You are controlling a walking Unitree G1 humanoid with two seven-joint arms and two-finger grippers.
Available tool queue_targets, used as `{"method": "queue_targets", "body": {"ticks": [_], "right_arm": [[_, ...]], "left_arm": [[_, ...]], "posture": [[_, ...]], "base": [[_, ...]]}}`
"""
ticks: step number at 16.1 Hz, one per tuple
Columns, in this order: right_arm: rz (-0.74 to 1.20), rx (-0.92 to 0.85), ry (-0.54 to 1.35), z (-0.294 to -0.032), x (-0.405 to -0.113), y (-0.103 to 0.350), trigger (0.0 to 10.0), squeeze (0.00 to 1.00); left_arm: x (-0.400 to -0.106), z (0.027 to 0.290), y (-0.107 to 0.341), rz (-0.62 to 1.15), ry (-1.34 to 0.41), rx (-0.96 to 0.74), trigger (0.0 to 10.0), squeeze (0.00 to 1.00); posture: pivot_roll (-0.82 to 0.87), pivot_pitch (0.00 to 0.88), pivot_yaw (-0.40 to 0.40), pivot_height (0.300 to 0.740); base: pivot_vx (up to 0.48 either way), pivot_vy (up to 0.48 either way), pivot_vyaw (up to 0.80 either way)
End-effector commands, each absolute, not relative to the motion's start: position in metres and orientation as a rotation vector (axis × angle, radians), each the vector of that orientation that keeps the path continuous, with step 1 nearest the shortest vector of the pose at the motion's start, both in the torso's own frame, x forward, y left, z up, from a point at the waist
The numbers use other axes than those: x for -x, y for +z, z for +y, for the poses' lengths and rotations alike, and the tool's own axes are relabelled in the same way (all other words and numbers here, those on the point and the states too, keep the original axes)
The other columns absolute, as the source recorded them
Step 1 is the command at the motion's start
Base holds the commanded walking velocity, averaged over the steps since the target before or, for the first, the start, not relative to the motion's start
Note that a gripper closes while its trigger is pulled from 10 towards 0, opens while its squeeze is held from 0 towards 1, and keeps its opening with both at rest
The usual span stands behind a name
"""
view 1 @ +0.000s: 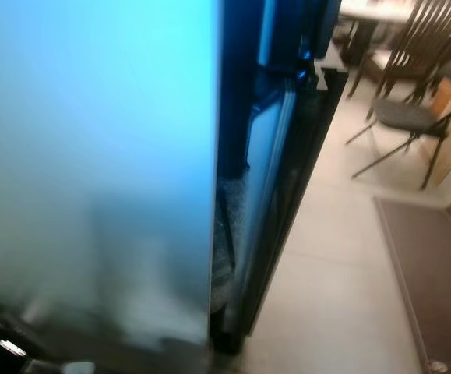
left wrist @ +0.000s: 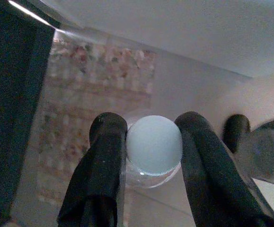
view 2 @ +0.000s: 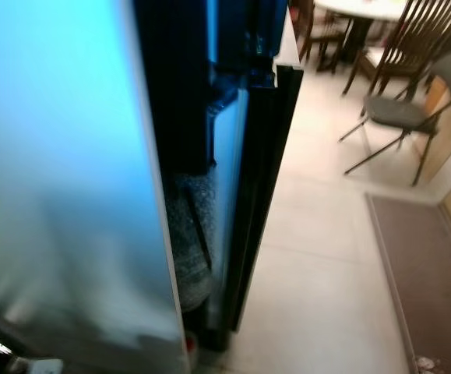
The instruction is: Restocking fridge
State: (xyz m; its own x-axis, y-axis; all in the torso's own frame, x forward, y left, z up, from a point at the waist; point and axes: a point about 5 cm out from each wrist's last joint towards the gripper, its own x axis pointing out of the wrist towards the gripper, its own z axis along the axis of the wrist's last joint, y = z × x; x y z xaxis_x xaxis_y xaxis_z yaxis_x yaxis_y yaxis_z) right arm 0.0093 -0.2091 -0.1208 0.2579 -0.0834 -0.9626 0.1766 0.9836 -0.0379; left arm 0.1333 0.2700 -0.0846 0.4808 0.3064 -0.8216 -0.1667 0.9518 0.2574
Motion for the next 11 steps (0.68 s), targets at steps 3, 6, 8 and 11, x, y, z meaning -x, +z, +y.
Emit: {"method": "queue_targets", "body": {"ticks": [3, 6, 8, 11], "right_arm": [[1.286, -0.093, -0.177, -0.2073, -0.0119, -0.1209, 10.0, 0.0], [1.28, -0.1, -0.181, -0.2063, -0.0136, -0.121, 10.0, 0.0], [1.276, -0.104, -0.185, -0.2051, -0.0149, -0.1211, 10.0, 0.0], [1.26, -0.11, -0.196, -0.2035, -0.0168, -0.121, 10.0, 0.0]], "left_arm": [[-0.13, 0.2599, -0.0893, 1.054, 0.272, -0.128, 10.0, 0.0], [-0.132, 0.2601, -0.0886, 1.051, 0.269, -0.13, 10.0, 0.0], [-0.1339, 0.2612, -0.0877, 1.049, 0.264, -0.139, 10.0, 0.0], [-0.1362, 0.2624, -0.0866, 1.049, 0.256, -0.15, 10.0, 0.0]], "posture": [[0.09, 0.0, -0.028, 0.74], [0.08, 0.0, -0.023, 0.74], [0.07, 0.0, -0.016, 0.74], [0.06, 0.0, -0.001, 0.74]], "base": [[0.0, 0.16, 0.0], [0.0, 0.0, 0.0], [0.0, 0.0, 0.0], [0.0, 0.0, 0.0]]}}
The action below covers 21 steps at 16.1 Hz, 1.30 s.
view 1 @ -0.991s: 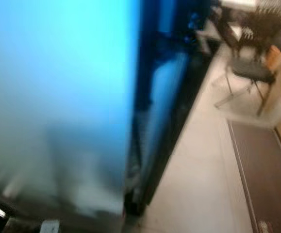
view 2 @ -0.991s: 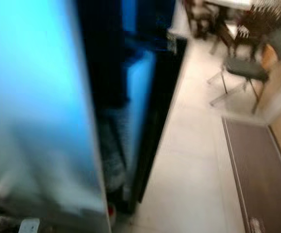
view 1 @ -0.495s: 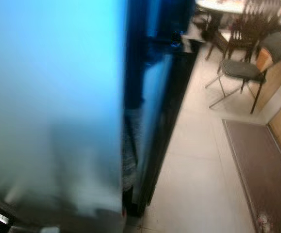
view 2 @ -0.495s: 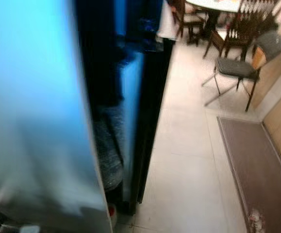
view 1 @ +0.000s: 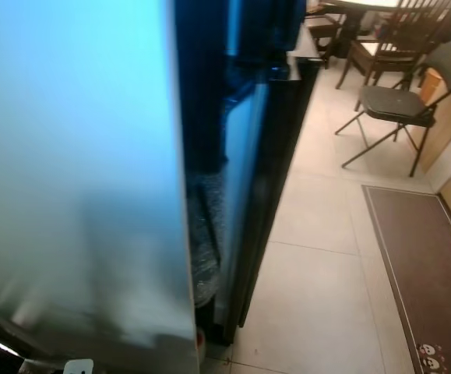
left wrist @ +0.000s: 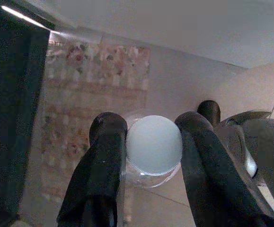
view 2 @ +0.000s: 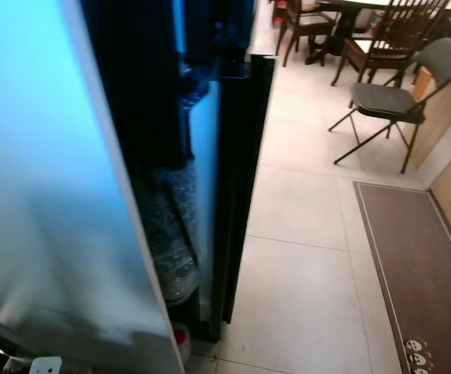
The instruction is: Restocking fridge
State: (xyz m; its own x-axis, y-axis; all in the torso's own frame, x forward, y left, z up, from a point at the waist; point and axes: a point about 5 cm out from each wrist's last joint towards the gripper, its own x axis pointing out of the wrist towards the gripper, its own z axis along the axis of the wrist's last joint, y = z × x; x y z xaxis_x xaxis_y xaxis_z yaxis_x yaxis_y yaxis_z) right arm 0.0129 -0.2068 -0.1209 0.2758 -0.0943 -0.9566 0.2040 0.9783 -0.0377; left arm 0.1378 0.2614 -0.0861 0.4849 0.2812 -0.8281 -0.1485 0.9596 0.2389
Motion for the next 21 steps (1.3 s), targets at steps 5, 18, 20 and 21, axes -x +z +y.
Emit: {"method": "queue_targets", "body": {"ticks": [5, 18, 20, 21], "right_arm": [[1.11, -0.076, -0.329, -0.212, -0.027, -0.115, 10.0, 0.0], [0.381, 0.055, -0.401, -0.256, -0.202, -0.027, 10.0, 0.0], [0.308, 0.089, -0.339, -0.251, -0.208, -0.014, 10.0, 0.0], [0.279, 0.016, -0.289, -0.245, -0.212, -0.01, 10.0, 0.0]], "left_arm": [[-0.144, 0.262, -0.084, 1.038, 0.231, -0.177, 10.0, 0.0], [-0.129, 0.263, -0.089, 1.066, 0.243, -0.179, 10.0, 0.0], [-0.13, 0.266, -0.088, 1.063, 0.246, -0.184, 10.0, 0.0], [-0.13, 0.266, -0.087, 1.063, 0.246, -0.185, 10.0, 0.0]], "posture": [[0.03, 0.0, 0.021, 0.74], [0.02, 0.0, -0.006, 0.74], [0.0, 0.0, 0.005, 0.74], [-0.01, 0.0, 0.008, 0.74]], "base": [[0.0, 0.0, 0.0], [0.0, 0.0, 0.0], [0.0, 0.0, 0.0], [0.0, 0.0, 0.0]]}}
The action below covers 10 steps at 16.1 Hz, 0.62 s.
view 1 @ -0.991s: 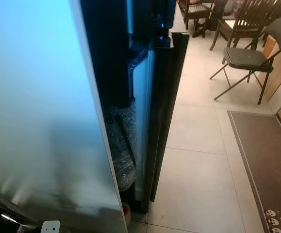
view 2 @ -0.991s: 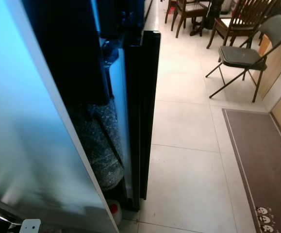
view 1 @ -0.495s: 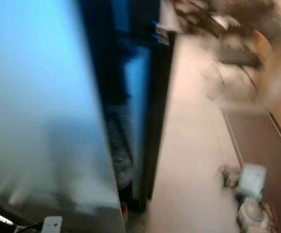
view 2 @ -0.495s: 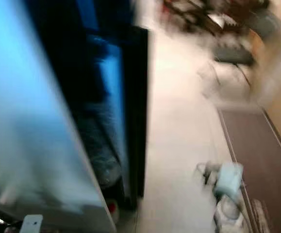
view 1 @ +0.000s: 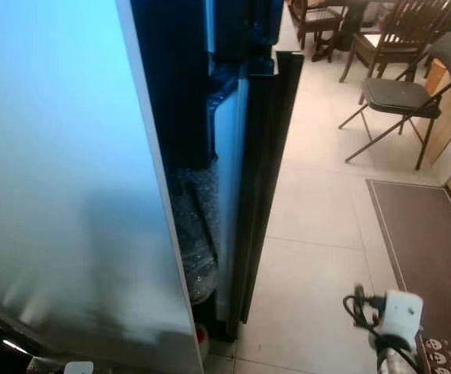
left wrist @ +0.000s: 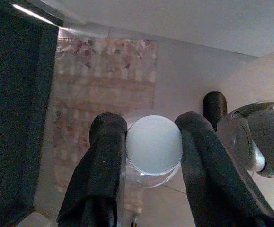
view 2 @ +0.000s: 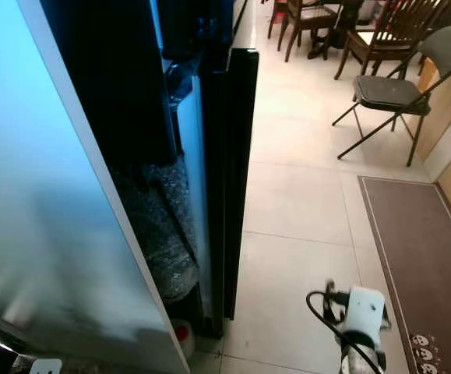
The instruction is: Restocking fridge
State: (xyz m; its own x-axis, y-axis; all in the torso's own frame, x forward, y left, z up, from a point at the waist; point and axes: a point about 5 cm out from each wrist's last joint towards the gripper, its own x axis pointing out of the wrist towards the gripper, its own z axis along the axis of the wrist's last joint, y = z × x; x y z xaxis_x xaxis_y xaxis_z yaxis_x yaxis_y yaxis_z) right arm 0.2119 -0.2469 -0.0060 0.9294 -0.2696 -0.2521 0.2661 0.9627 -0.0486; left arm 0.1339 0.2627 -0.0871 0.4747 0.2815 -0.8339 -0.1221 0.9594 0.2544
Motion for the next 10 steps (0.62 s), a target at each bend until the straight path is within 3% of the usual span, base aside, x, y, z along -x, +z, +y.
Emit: {"method": "queue_targets", "body": {"ticks": [1, 3, 5, 6, 10], "right_arm": [[0.24, -0.06, -0.141, -0.23, -0.216, -0.002, 10.0, 0.0], [0.186, -0.06, 0.134, -0.204, -0.222, 0.02, 10.0, 0.0], [0.161, -0.056, 0.219, -0.193, -0.23, 0.036, 10.0, 0.0], [0.122, -0.011, 0.235, -0.186, -0.242, 0.048, 10.0, 1.0], [0.1, -0.007, 0.308, -0.167, -0.266, 0.071, 10.0, 1.0]], "left_arm": [[-0.131, 0.266, -0.087, 1.062, 0.244, -0.187, 10.0, 0.0], [-0.135, 0.264, -0.086, 1.057, 0.236, -0.189, 10.0, 0.0], [-0.138, 0.263, -0.086, 1.052, 0.235, -0.185, 10.0, 0.0], [-0.137, 0.262, -0.086, 1.053, 0.236, -0.182, 10.0, 0.0], [-0.136, 0.261, -0.087, 1.054, 0.247, -0.169, 10.0, 0.0]], "posture": [[-0.01, 0.0, 0.009, 0.74], [-0.02, 0.0, 0.015, 0.74], [-0.03, 0.0, 0.01, 0.74], [-0.02, 0.0, 0.003, 0.74], [0.01, 0.0, -0.016, 0.74]], "base": [[0.0, 0.0, 0.0], [0.0, 0.0, 0.0], [0.0, 0.0, 0.0], [0.0, 0.0, 0.0], [0.0, 0.0, 0.0]]}}
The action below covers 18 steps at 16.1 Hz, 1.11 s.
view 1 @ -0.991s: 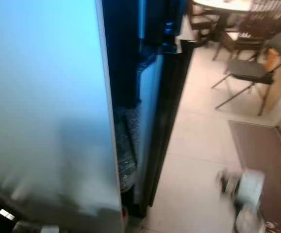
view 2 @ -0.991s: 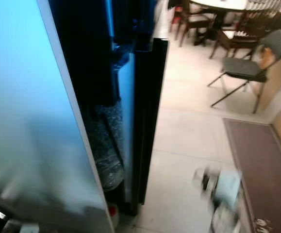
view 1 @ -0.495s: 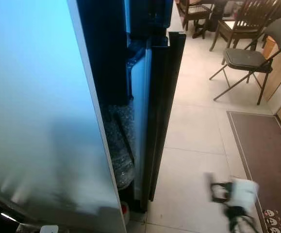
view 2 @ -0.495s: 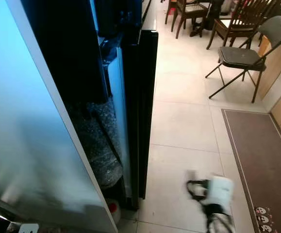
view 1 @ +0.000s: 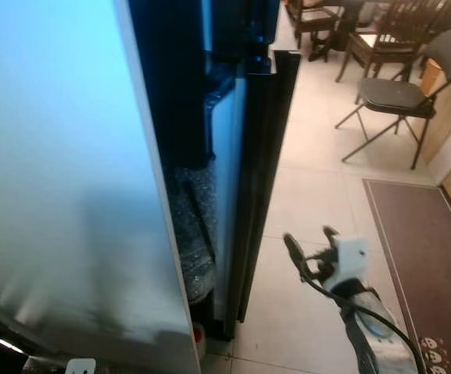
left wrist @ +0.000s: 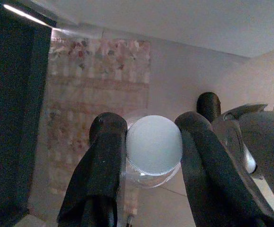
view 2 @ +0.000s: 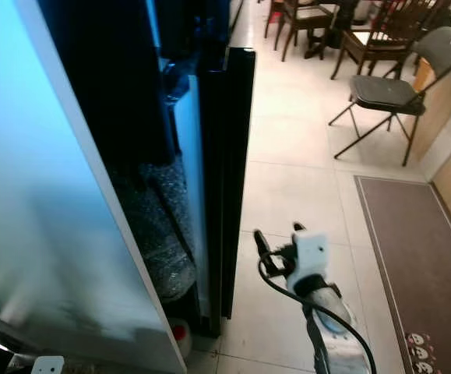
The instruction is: Restocking fridge
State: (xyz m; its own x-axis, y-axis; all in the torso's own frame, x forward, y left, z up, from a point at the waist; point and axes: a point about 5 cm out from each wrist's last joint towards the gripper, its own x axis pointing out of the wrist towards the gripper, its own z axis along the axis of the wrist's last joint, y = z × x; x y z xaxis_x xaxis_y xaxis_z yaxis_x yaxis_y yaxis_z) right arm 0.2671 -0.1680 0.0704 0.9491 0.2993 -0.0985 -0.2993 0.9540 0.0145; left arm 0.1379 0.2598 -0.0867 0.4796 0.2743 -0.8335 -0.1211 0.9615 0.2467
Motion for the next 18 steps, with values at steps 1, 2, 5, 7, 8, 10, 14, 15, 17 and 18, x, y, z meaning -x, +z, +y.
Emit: {"method": "queue_targets", "body": {"ticks": [1, 2, 5, 7, 8, 10, 14, 15, 17, 18], "right_arm": [[0.151, 0.009, 0.41, -0.149, -0.266, 0.073, 10.0, 1.0], [0.183, 0.015, 0.474, -0.138, -0.264, 0.071, 10.0, 1.0], [0.256, 0.03, 0.571, -0.122, -0.258, 0.065, 10.0, 1.0], [0.263, 0.049, 0.604, -0.115, -0.257, 0.066, 10.0, 1.0], [0.237, 0.064, 0.587, -0.11, -0.263, 0.071, 10.0, 0.0], [0.229, 0.058, 0.55, -0.103, -0.272, 0.075, 10.0, 0.0], [0.219, 0.089, 0.623, -0.073, -0.277, 0.079, 10.0, 0.0], [0.211, 0.087, 0.607, -0.072, -0.279, 0.081, 10.0, 0.0], [0.201, 0.119, 0.561, -0.073, -0.283, 0.08, 10.0, 0.0], [0.198, 0.12, 0.539, -0.075, -0.285, 0.08, 10.0, 0.0]], "left_arm": [[-0.134, 0.261, -0.088, 1.057, 0.256, -0.165, 10.0, 0.0], [-0.133, 0.261, -0.088, 1.06, 0.259, -0.164, 10.0, 0.0], [-0.131, 0.261, -0.089, 1.064, 0.261, -0.162, 10.0, 0.0], [-0.13, 0.261, -0.089, 1.065, 0.261, -0.161, 10.0, 0.0], [-0.13, 0.26, -0.089, 1.066, 0.261, -0.161, 10.0, 0.0], [-0.13, 0.26, -0.09, 1.067, 0.258, -0.16, 10.0, 0.0], [-0.13, 0.257, -0.091, 1.066, 0.261, -0.149, 10.0, 0.0], [-0.129, 0.257, -0.091, 1.068, 0.262, -0.147, 10.0, 0.0], [-0.128, 0.256, -0.092, 1.071, 0.263, -0.144, 10.0, 0.0], [-0.127, 0.256, -0.092, 1.072, 0.264, -0.144, 10.0, 0.0]], "posture": [[0.01, 0.0, -0.02, 0.74], [0.01, 0.0, -0.02, 0.74], [0.02, 0.0, -0.023, 0.74], [0.02, 0.0, -0.023, 0.74], [0.01, 0.0, -0.022, 0.74], [0.01, 0.0, -0.025, 0.74], [0.03, 0.0, -0.039, 0.74], [0.03, 0.0, -0.04, 0.74], [0.04, 0.0, -0.043, 0.74], [0.04, 0.0, -0.043, 0.74]], "base": [[0.0, 0.0, 0.0], [0.0, 0.0, 0.0], [0.0, 0.0, 0.0], [0.0, 0.0, 0.0], [0.0, 0.0, 0.0], [0.0, 0.0, 0.0], [0.0, 0.0, 0.0], [0.0, 0.0, 0.0], [0.0, 0.0, 0.0], [0.0, 0.0, 0.0]]}}
